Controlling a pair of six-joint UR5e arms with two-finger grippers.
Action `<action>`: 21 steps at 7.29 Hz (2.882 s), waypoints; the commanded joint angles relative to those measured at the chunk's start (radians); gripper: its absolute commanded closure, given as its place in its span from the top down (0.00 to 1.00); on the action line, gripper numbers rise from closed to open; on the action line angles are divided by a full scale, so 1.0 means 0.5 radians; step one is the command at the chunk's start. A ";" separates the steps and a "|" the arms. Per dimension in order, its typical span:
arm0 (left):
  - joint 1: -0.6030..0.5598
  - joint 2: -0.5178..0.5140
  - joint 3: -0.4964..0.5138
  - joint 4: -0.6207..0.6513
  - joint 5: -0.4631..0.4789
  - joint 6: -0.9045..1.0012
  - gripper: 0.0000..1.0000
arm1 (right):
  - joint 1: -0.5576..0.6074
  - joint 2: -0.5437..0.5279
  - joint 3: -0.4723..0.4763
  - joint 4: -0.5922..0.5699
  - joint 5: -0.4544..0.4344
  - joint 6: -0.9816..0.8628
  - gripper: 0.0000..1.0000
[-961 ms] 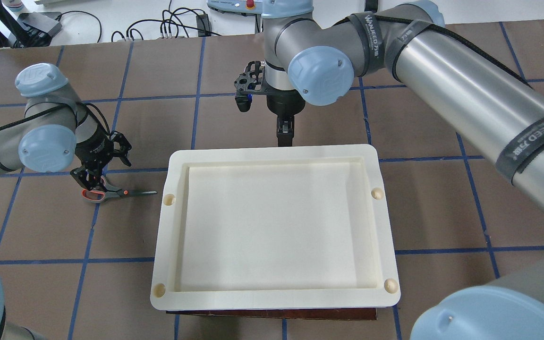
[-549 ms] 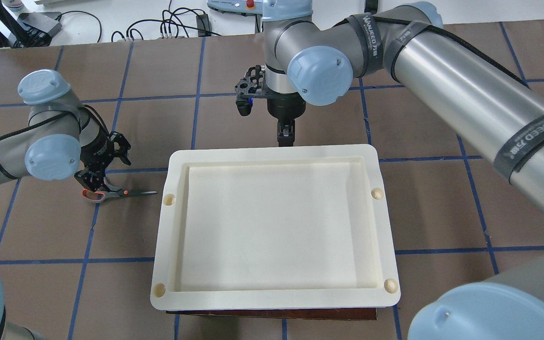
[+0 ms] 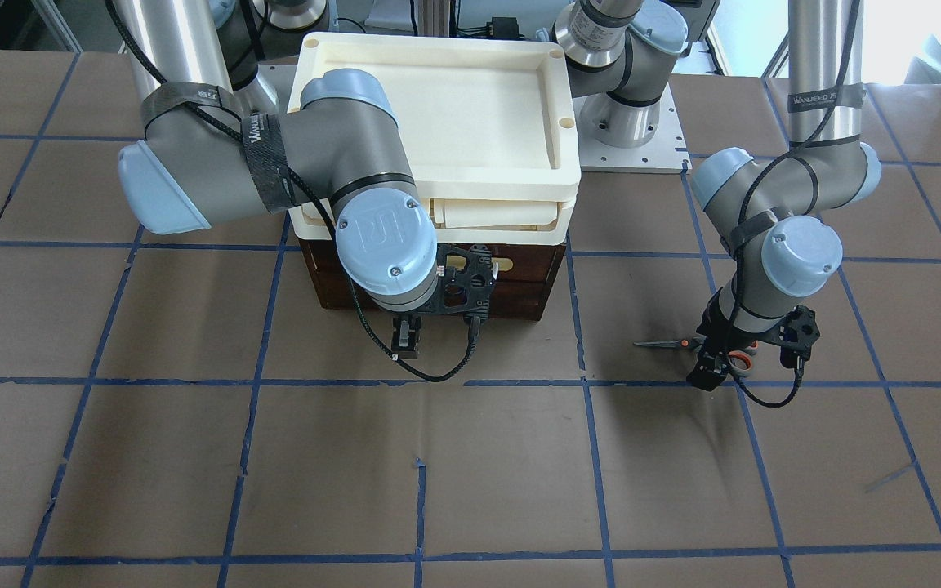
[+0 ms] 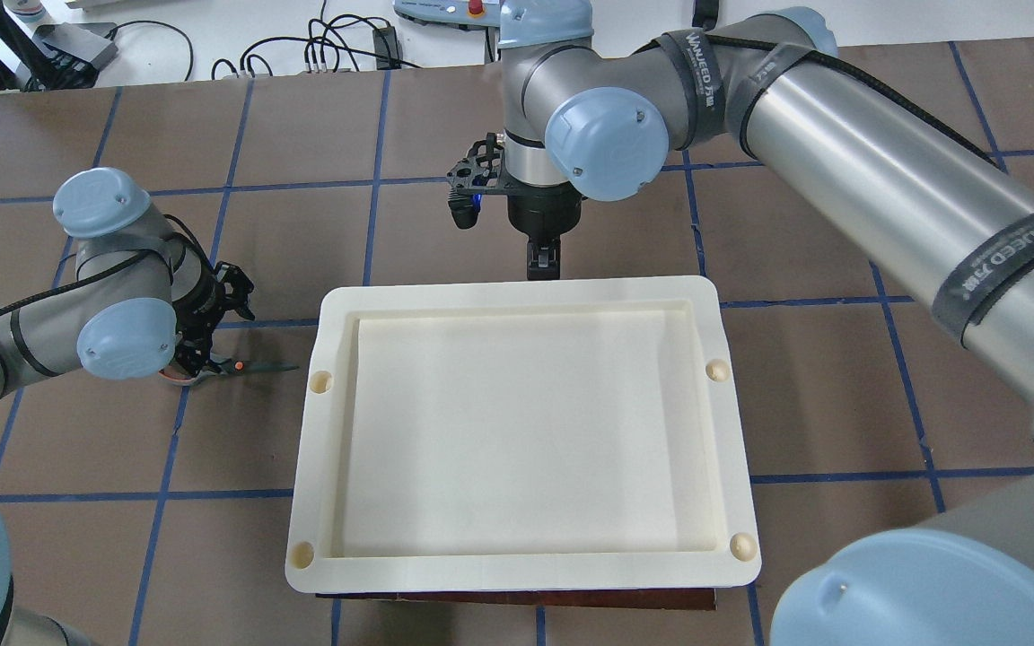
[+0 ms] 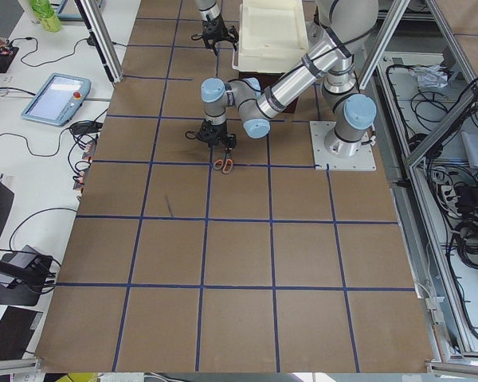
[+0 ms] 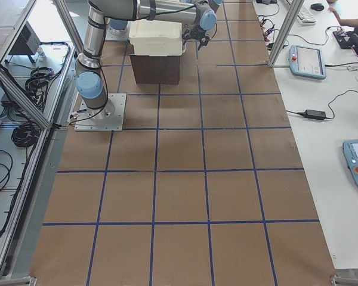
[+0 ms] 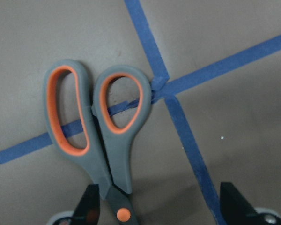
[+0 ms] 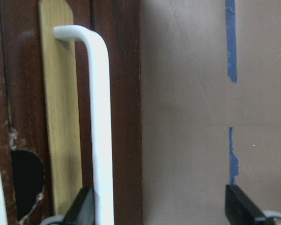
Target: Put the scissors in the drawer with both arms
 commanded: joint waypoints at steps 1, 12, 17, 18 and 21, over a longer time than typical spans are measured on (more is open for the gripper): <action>0.000 -0.001 -0.065 -0.006 -0.003 -0.066 0.91 | 0.000 0.009 0.002 0.023 0.002 -0.002 0.98; 0.000 0.048 0.057 -0.042 -0.028 -0.026 0.16 | -0.003 0.092 -0.077 0.044 0.042 -0.033 0.99; -0.009 0.158 0.360 -0.419 -0.025 -0.014 0.16 | -0.003 0.110 -0.077 0.045 0.036 -0.042 1.00; -0.021 0.161 0.425 -0.465 -0.025 -0.014 0.16 | -0.003 0.110 -0.080 0.045 0.036 -0.042 1.00; -0.058 0.222 0.633 -0.725 -0.034 -0.014 0.16 | -0.006 0.095 -0.102 -0.023 0.012 -0.030 1.00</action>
